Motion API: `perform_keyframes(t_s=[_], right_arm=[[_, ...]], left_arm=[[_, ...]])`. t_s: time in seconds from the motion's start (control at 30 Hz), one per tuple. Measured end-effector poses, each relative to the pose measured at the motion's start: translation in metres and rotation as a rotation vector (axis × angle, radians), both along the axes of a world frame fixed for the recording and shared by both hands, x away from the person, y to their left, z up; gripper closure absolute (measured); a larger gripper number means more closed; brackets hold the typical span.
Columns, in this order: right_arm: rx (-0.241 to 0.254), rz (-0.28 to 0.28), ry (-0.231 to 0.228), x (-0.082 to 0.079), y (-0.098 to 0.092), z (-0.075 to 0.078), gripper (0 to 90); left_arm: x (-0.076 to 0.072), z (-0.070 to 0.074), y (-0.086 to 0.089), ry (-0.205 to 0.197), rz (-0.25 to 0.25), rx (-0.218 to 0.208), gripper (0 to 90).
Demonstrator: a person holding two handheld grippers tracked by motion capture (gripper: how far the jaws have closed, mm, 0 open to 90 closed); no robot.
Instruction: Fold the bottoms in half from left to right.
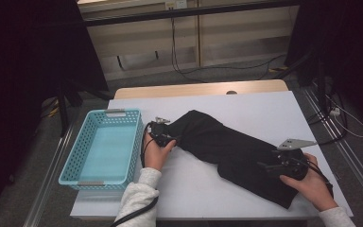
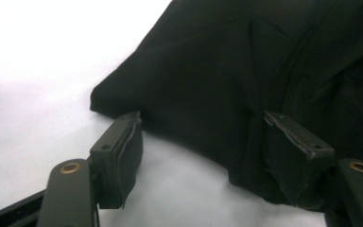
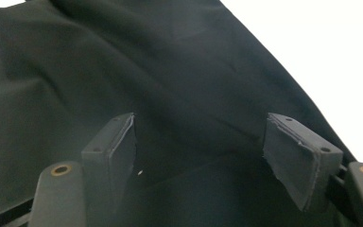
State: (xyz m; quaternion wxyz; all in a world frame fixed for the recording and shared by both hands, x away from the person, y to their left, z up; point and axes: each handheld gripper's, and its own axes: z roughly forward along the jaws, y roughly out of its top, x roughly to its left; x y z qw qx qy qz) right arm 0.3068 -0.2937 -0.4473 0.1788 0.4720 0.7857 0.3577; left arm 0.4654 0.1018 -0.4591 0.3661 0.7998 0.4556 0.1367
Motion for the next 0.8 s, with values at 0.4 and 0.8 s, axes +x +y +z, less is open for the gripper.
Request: perform_keyframes(t_s=[0.4,0.8], right_arm=[[0.008,-0.006,-0.002,-0.018,-0.002,0.002,26.7],[0.0,0.004,0.014,-0.025,-0.004,-0.002,26.7]], left_arm=[[0.005,0.004,-0.01,0.114,0.01,-0.103,79.9],[0.038,0.018,-0.006,0.054,0.036,-0.124,79.6]])
